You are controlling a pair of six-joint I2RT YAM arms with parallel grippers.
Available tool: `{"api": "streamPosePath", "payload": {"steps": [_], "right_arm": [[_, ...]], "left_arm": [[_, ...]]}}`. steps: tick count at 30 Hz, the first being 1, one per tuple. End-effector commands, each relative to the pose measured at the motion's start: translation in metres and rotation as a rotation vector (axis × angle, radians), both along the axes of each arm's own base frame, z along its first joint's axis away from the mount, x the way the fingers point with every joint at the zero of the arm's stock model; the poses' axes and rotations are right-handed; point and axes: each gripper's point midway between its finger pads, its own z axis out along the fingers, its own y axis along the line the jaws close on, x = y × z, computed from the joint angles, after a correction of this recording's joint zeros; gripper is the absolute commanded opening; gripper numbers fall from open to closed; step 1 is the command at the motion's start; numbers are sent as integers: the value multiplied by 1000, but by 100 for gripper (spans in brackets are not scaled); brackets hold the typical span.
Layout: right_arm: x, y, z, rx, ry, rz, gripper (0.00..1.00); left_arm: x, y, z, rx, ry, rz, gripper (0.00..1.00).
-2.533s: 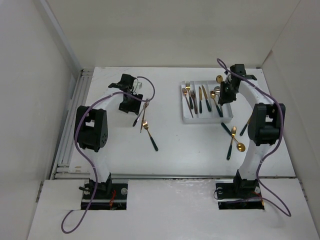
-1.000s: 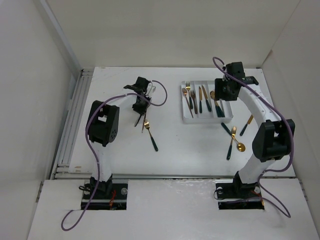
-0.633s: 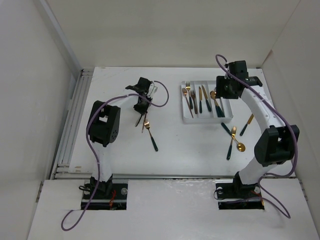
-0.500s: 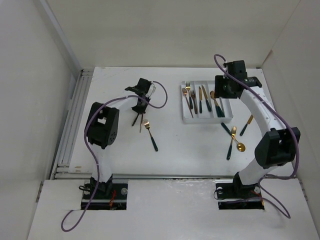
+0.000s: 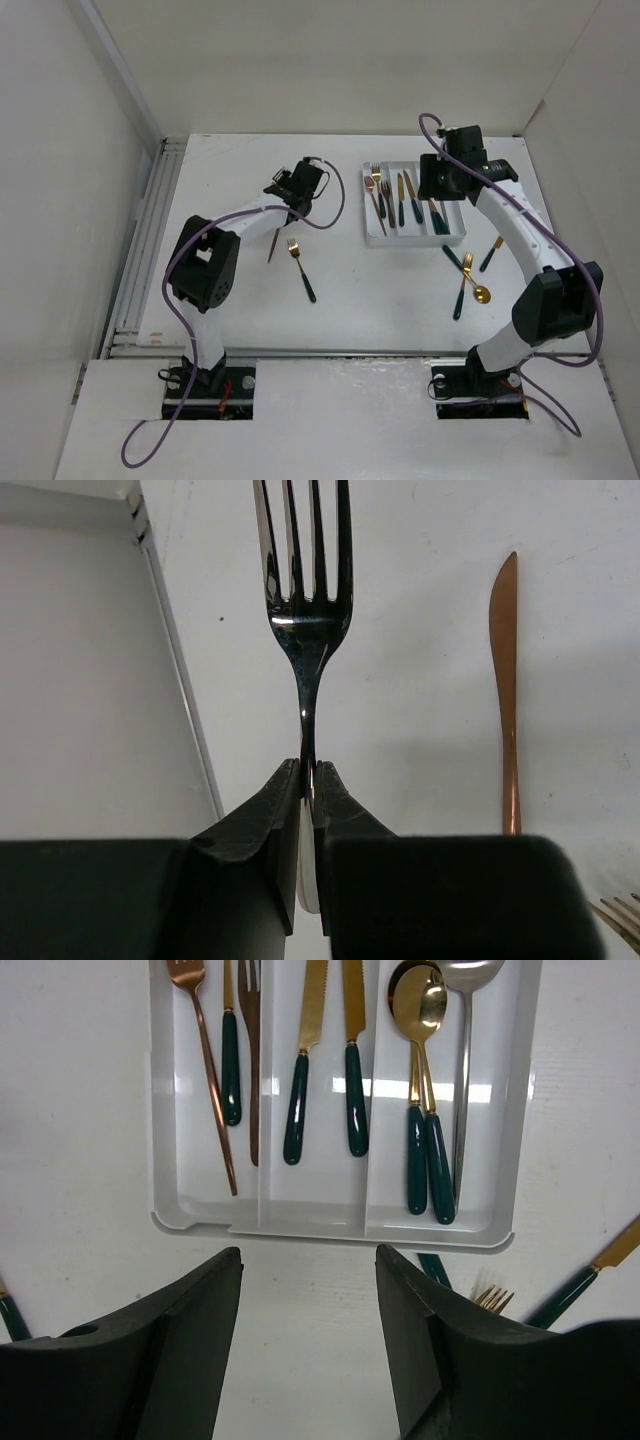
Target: Sort the eating utensils into containers
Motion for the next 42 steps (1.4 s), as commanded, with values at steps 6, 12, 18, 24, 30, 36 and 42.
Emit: {"api": "streamPosePath", "payload": {"steps": [6, 12, 18, 24, 30, 36, 42], "right_arm": [[-1, 9, 21, 38, -78, 7, 62], [-2, 20, 25, 134, -109, -11, 60], [-5, 28, 28, 214, -131, -62, 60], [-8, 20, 36, 251, -190, -149, 59], [-13, 12, 34, 238, -201, -185, 59], [-19, 7, 29, 216, -186, -204, 59], [-21, 7, 18, 208, -165, -193, 59]], "left_arm": [[19, -29, 78, -209, -108, -6, 0], [23, -94, 116, -636, -65, -125, 0], [11, -156, 142, -1073, 34, -164, 0], [-2, -222, 146, -1452, 205, -201, 0], [0, -293, 107, -1532, 373, -190, 0], [17, -302, 63, -1529, 377, -67, 0], [24, -308, 33, -1501, 358, -4, 0]]}}
